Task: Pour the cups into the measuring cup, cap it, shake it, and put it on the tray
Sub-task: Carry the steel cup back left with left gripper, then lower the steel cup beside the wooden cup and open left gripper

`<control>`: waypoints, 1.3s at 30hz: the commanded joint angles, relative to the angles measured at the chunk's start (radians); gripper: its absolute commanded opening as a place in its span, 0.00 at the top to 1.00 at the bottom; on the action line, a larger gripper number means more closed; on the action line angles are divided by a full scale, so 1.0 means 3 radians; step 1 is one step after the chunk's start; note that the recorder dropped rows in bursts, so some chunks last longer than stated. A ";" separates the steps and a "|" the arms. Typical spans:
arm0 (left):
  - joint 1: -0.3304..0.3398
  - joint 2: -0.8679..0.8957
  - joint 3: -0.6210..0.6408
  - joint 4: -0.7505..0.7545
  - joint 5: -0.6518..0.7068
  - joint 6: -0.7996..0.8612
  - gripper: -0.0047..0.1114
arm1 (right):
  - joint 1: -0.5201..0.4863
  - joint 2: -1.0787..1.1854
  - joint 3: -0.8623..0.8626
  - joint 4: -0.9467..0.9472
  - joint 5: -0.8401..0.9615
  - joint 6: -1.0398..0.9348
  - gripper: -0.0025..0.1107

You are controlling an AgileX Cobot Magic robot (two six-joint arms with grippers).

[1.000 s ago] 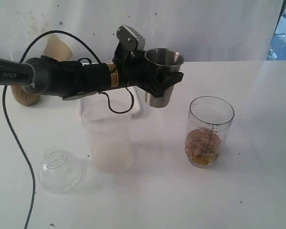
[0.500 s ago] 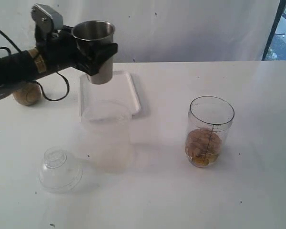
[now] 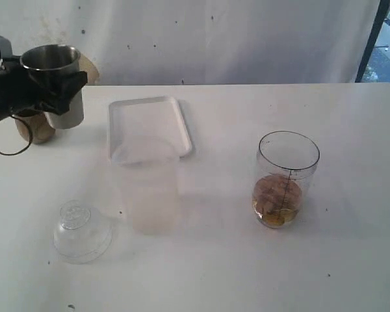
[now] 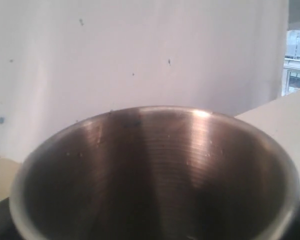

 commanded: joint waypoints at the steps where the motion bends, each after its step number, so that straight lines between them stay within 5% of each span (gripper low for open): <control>1: 0.0019 0.0147 0.0047 -0.0108 -0.0142 0.0171 0.96 | 0.0011 -0.0016 0.0004 -0.0012 -0.0018 0.0015 0.98; 9: 0.0019 0.0662 0.0040 -0.0531 -0.0839 0.0528 0.96 | 0.0011 -0.0016 0.0004 -0.0012 -0.0018 0.0015 0.98; 32: -0.0041 0.1360 -0.0826 -0.0422 -0.0837 0.0503 0.96 | 0.0011 -0.0016 0.0004 -0.0012 -0.0018 0.0015 0.98; 39: -0.0048 0.1475 -0.1083 -0.0437 -0.0425 0.0428 0.96 | 0.0011 -0.0016 0.0004 -0.0012 -0.0018 0.0015 0.98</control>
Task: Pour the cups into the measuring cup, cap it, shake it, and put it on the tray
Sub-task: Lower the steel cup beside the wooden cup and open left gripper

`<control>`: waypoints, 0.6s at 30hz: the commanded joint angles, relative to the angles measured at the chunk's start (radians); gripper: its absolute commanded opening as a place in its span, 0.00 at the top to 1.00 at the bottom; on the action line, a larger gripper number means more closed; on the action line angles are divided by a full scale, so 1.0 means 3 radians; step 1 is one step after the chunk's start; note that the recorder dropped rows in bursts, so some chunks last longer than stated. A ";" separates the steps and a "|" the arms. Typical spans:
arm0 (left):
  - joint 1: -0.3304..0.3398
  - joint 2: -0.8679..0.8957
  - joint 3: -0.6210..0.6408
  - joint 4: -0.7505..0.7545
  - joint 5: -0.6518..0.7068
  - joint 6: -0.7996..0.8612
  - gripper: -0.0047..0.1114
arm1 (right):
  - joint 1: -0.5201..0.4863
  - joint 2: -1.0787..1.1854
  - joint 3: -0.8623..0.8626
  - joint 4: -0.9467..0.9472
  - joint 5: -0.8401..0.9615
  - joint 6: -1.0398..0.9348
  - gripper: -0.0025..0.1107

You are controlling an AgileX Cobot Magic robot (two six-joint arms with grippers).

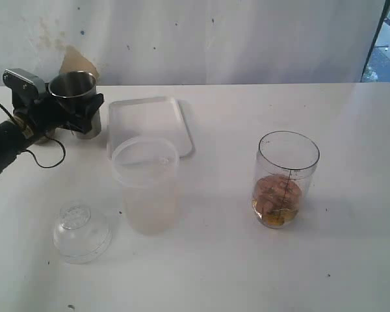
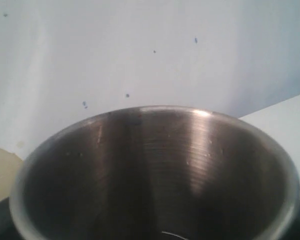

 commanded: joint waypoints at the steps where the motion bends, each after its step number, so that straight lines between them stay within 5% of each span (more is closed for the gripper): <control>1: -0.0009 0.0041 -0.0137 -0.0031 0.0227 -0.0113 0.96 | 0.0011 -0.0016 0.0004 -0.0012 -0.0018 0.0015 0.98; 15: -0.0009 0.0118 -0.0137 0.0051 0.0091 -0.0275 0.96 | 0.0011 -0.0016 0.0004 -0.0012 -0.0018 0.0015 0.98; 17: -0.0009 0.0118 -0.0137 0.0051 0.0130 -0.0275 0.90 | 0.0011 -0.0016 0.0004 -0.0012 -0.0018 0.0015 0.98; 18: -0.0009 0.0118 -0.0137 0.0051 0.0161 -0.0275 0.78 | 0.0011 -0.0016 0.0004 -0.0012 -0.0018 0.0015 0.98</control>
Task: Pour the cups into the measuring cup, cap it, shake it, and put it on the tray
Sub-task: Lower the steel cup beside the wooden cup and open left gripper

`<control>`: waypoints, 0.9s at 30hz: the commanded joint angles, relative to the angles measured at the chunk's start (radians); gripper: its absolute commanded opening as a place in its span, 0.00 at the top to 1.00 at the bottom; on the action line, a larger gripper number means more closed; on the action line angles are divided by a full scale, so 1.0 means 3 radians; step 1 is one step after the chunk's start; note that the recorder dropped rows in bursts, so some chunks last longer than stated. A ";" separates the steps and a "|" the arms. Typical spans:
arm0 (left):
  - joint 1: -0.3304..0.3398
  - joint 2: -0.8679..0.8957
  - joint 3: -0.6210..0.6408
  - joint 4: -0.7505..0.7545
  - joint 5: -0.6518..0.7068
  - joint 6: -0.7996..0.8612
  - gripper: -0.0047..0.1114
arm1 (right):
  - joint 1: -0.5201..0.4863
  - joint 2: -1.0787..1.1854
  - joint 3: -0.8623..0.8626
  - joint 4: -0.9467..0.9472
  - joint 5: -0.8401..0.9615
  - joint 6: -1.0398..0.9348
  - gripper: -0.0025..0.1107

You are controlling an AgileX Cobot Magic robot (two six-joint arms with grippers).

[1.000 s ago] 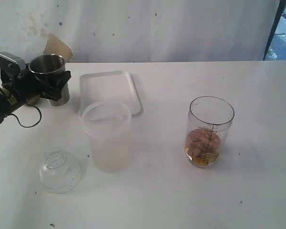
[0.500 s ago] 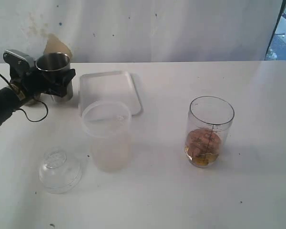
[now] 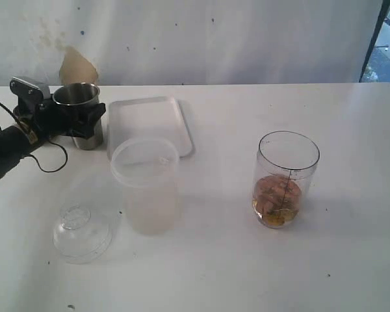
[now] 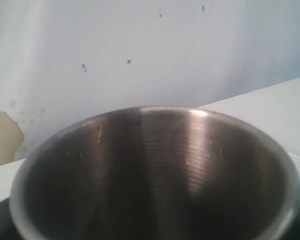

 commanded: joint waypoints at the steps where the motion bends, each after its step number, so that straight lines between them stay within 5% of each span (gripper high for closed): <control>1: -0.0009 -0.0025 -0.0028 -0.0021 -0.0065 -0.0025 0.70 | 0.0011 -0.0016 0.0004 -0.0012 -0.0018 0.0015 0.98; 3: -0.0009 -0.0025 -0.0028 -0.0021 -0.0065 -0.0037 0.44 | 0.0011 -0.0016 0.0004 -0.0012 -0.0018 0.0015 0.98; 4: -0.0009 -0.0025 -0.0028 -0.0021 -0.0065 -0.0038 0.22 | 0.0011 -0.0016 0.0004 -0.0012 -0.0018 0.0015 0.98; 6: -0.0009 -0.0025 -0.0028 -0.0021 -0.0062 -0.0047 0.05 | 0.0011 -0.0016 0.0004 -0.0012 -0.0018 0.0015 0.98; 27: -0.0002 -0.0359 -0.0023 0.0354 0.0170 -0.0398 0.06 | 0.0011 -0.0016 0.0004 -0.0012 -0.0018 0.0015 0.98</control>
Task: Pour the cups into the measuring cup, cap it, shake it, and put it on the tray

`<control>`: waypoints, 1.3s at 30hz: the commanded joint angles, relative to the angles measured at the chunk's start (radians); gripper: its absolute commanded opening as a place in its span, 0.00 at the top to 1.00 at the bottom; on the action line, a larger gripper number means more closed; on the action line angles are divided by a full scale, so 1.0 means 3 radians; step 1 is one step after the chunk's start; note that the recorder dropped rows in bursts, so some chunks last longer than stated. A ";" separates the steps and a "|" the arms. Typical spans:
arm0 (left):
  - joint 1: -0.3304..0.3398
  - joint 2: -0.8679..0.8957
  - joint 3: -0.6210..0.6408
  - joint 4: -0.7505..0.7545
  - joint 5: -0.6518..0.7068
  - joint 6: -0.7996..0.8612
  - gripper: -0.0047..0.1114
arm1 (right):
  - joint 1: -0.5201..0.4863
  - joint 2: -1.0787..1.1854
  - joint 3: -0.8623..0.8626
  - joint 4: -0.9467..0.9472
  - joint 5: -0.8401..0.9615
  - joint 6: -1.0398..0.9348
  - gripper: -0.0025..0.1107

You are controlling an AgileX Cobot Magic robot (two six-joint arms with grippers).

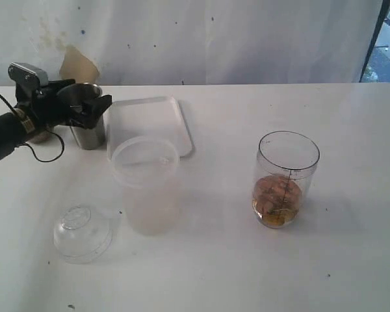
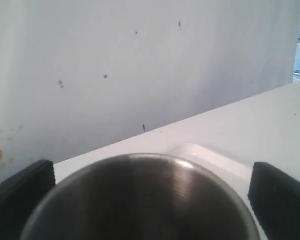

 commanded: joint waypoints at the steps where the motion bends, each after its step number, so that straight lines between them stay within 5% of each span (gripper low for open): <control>1: -0.0002 -0.0146 -0.0008 0.0006 0.0041 -0.0025 0.06 | 0.0011 -0.0016 0.0004 -0.0012 -0.0018 0.0015 0.98; 16: 0.0006 -0.0630 -0.0008 -0.0053 0.0139 -0.0105 0.06 | 0.0011 -0.0016 0.0004 -0.0012 -0.0018 0.0015 0.98; 21: 0.0019 -0.0987 -0.0008 -0.0143 0.0832 -0.0122 0.08 | 0.0011 -0.0016 0.0004 -0.0012 -0.0018 0.0015 0.98; 24: 0.0041 -0.1188 -0.0008 -0.0259 0.1393 -0.0097 0.24 | 0.0011 -0.0016 0.0004 -0.0012 -0.0018 0.0015 0.98; 30: 0.0178 -0.1455 -0.0008 -0.0595 0.2352 0.0009 0.95 | 0.0011 -0.0016 0.0004 -0.0012 -0.0018 0.0015 0.98; 39: 0.0692 -0.1226 -0.0112 -0.0933 0.3237 -0.0270 0.96 | 0.0011 -0.0016 0.0004 -0.0012 -0.0018 0.0015 0.98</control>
